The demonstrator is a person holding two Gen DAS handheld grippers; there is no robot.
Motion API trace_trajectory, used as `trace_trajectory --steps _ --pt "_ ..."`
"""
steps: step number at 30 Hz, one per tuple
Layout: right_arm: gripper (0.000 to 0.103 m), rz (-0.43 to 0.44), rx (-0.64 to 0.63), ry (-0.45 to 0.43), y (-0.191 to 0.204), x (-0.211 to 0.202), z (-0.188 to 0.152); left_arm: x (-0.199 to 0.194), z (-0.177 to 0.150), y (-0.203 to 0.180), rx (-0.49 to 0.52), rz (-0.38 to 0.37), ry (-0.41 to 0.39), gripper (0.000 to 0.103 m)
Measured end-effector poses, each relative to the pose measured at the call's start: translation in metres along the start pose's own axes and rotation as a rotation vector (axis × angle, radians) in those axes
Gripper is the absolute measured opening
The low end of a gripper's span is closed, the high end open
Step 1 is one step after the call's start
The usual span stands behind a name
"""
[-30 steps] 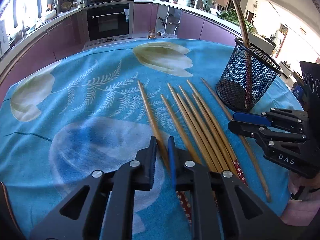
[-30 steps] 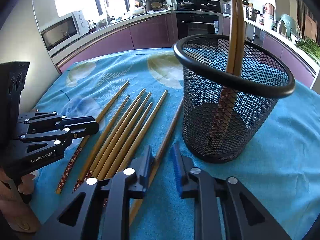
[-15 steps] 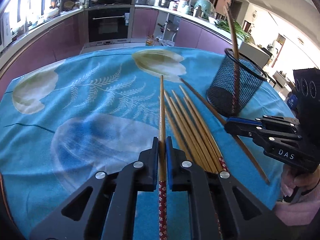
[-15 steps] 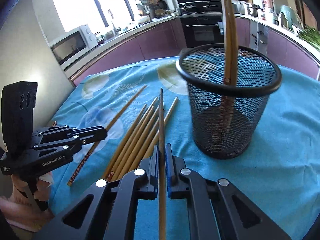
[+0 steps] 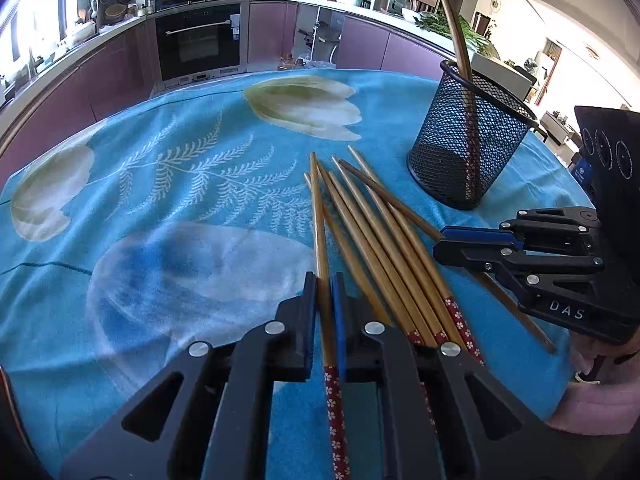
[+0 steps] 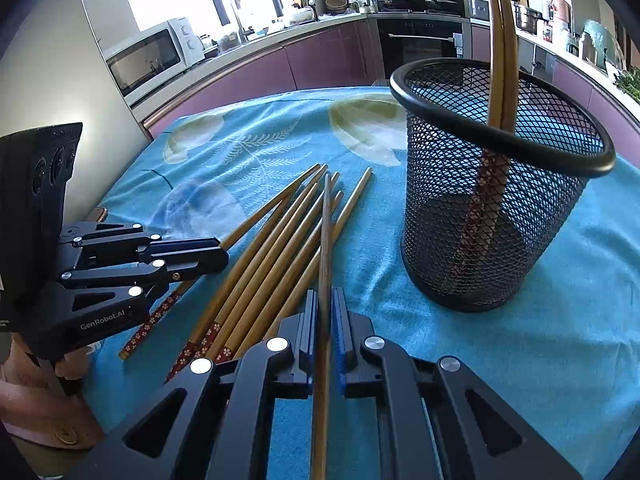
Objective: Organize utensils
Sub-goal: 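Lift both chopsticks upright and carry them over the mesh cup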
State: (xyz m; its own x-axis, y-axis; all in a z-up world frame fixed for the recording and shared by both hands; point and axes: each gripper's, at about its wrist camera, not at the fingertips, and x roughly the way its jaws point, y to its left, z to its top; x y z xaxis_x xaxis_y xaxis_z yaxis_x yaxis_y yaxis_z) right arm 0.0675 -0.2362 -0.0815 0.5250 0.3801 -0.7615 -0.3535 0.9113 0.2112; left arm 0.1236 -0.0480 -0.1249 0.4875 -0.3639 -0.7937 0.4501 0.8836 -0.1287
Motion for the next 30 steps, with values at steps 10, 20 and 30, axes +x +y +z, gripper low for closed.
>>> trace_trajectory --steps 10,20,30 --pt "0.006 0.002 -0.011 -0.058 -0.001 -0.015 0.006 0.007 0.013 -0.002 0.014 0.016 0.006 0.008" --pt "0.006 0.031 -0.012 -0.209 -0.003 -0.071 0.017 -0.049 0.029 -0.012 0.018 -0.068 -0.15 0.008" --pt "0.006 0.028 0.002 -0.322 -0.016 -0.108 0.025 -0.11 0.042 -0.024 0.049 -0.181 -0.293 0.007"
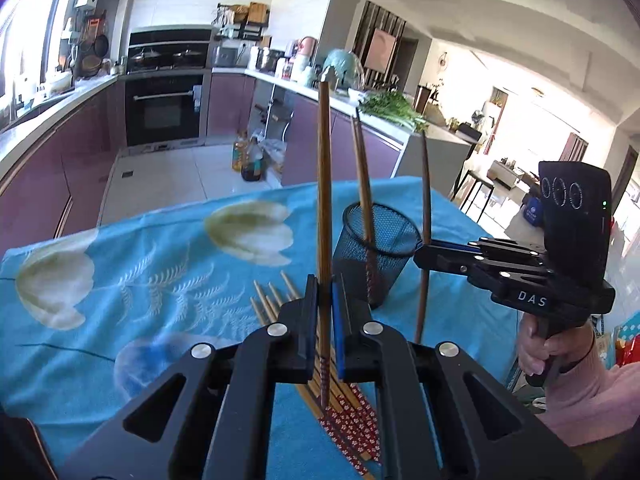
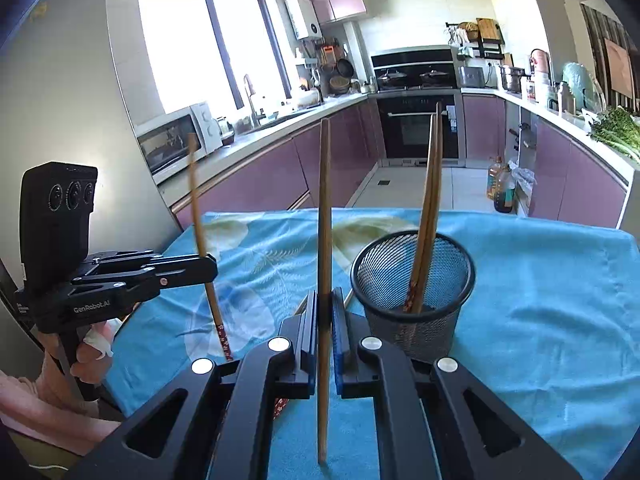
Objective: Organize utensils
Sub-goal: 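Lift both chopsticks upright and carry them over the mesh cup, then drop the chopsticks into the mesh cup by opening both grippers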
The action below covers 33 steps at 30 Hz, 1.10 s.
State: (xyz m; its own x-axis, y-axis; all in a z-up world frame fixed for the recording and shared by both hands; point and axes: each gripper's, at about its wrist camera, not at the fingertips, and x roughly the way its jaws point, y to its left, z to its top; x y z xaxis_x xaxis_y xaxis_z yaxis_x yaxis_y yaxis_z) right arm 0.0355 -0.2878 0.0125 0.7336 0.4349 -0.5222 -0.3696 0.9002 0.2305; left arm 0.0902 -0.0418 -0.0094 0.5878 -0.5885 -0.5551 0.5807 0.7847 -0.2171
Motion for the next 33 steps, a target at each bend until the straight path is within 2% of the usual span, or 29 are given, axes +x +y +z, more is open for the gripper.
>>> trace_trajectory --steps 11,22,27,33 --pt "0.006 -0.016 -0.004 -0.103 -0.013 -0.024 0.028 -0.005 0.044 -0.016 -0.009 -0.085 -0.1 0.007" --pt "0.006 -0.035 -0.05 -0.185 -0.02 -0.046 0.06 -0.001 0.095 -0.042 0.052 -0.108 -0.164 0.007" --pt "0.006 -0.056 -0.056 -0.228 -0.025 -0.054 0.071 0.005 0.108 -0.053 0.07 -0.11 -0.17 0.007" --pt "0.006 -0.081 -0.051 -0.259 -0.034 -0.051 0.078 0.025 0.111 -0.058 0.095 -0.081 -0.128 0.007"
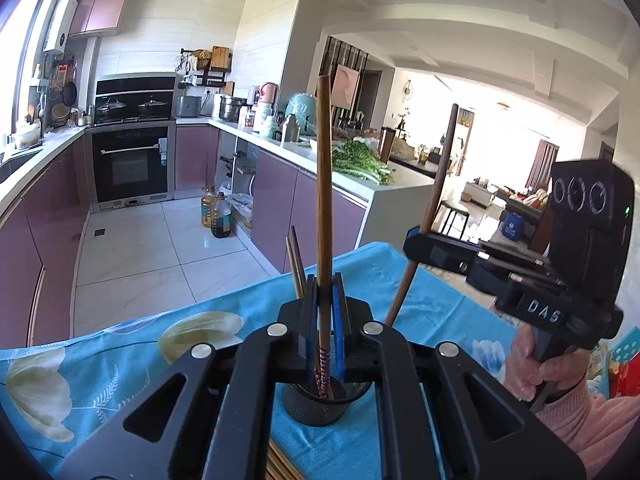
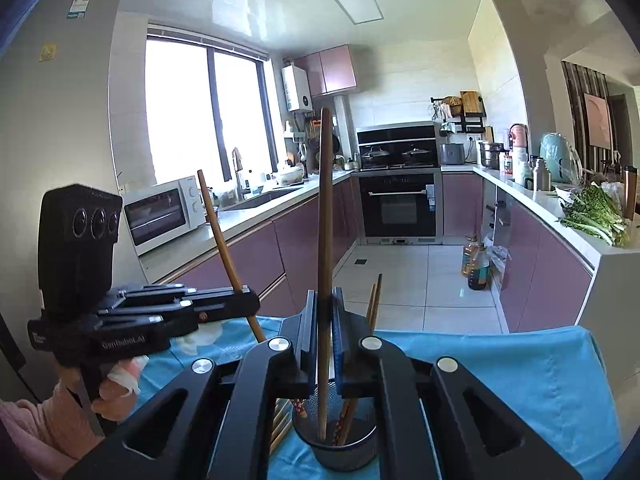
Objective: Organize utensils
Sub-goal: 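Drop the chopsticks into the mesh cup by opening both grippers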
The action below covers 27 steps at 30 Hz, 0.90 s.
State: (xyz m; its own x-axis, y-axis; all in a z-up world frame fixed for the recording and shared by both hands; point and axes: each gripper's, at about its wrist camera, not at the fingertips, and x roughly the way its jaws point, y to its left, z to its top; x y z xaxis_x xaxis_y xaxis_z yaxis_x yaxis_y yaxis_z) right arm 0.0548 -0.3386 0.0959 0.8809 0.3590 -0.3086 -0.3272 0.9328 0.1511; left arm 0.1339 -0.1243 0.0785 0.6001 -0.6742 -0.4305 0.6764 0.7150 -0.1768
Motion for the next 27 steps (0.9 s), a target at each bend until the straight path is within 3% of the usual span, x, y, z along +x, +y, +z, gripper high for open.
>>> trace_trajectory --steps 5,20,27 --pt "0.006 -0.017 0.02 0.027 -0.006 0.013 -0.009 0.021 -0.01 0.001 0.015 0.022 0.055 0.007" --pt "0.006 0.016 0.07 0.277 -0.017 0.059 -0.042 0.07 -0.049 0.006 0.047 -0.004 0.246 0.007" --pt "0.007 -0.001 0.107 0.309 -0.025 0.08 -0.047 0.083 -0.047 0.013 0.021 0.001 0.267 0.008"
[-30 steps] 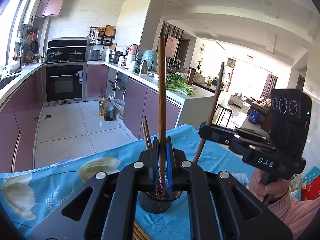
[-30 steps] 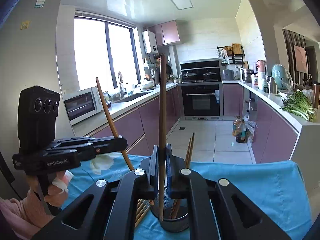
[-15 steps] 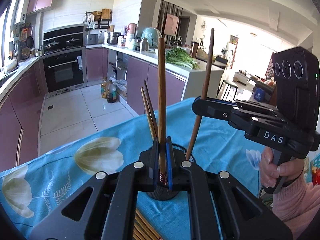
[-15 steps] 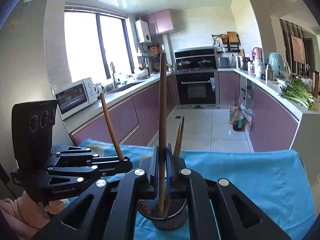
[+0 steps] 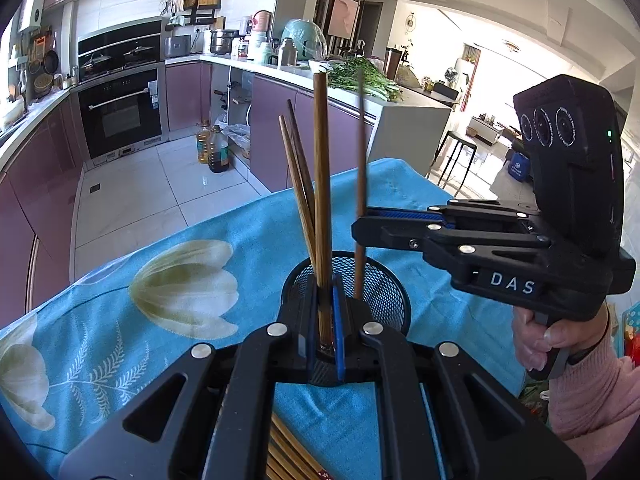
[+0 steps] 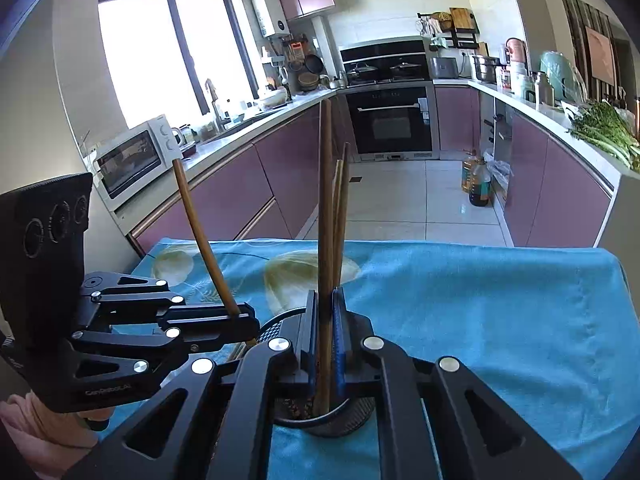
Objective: Organize utensils
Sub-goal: 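Drop the chopsticks into the mesh cup by opening both grippers, then move both open grippers back over the remaining chopsticks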
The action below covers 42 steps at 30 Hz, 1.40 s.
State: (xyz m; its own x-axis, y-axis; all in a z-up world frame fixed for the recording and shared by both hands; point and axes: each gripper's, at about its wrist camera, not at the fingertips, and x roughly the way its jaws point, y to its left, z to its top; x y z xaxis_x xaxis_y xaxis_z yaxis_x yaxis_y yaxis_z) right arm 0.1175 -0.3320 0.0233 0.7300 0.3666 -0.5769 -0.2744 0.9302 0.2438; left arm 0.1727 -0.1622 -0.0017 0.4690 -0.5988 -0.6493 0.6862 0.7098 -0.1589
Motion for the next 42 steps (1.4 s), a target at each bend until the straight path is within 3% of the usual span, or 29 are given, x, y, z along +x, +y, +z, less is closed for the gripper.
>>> trace_trajectory --steps 8,12,14,17,20,22,28,34,42 --pt "0.008 0.003 0.021 -0.023 -0.001 -0.001 -0.003 -0.003 -0.002 0.003 -0.023 0.046 -0.03 0.016" --pt "0.024 -0.004 0.012 -0.063 0.003 -0.015 -0.006 -0.027 -0.008 0.004 -0.036 0.099 -0.106 0.027" --pt "0.026 0.004 -0.006 -0.088 0.01 -0.024 -0.007 -0.046 -0.015 0.007 -0.043 0.131 -0.16 0.033" --pt "0.034 0.043 -0.048 -0.116 0.026 -0.038 -0.014 -0.075 -0.029 0.01 -0.044 0.187 -0.226 0.048" --pt "0.041 0.121 -0.088 -0.095 0.043 -0.042 -0.026 -0.094 -0.047 0.014 -0.044 0.237 -0.242 0.055" --pt "0.042 0.163 -0.106 -0.063 0.056 -0.039 -0.037 -0.098 -0.062 0.019 -0.046 0.267 -0.225 0.057" --pt "0.044 0.176 -0.11 0.074 0.075 -0.003 -0.071 -0.094 -0.106 0.039 -0.096 0.331 -0.122 0.062" --pt "0.044 0.151 -0.041 0.201 0.074 0.034 -0.102 -0.076 -0.147 0.059 -0.182 0.336 -0.02 0.063" --pt "0.044 0.11 -0.054 0.245 0.08 0.043 -0.116 -0.046 -0.166 0.053 -0.181 0.303 0.066 0.063"
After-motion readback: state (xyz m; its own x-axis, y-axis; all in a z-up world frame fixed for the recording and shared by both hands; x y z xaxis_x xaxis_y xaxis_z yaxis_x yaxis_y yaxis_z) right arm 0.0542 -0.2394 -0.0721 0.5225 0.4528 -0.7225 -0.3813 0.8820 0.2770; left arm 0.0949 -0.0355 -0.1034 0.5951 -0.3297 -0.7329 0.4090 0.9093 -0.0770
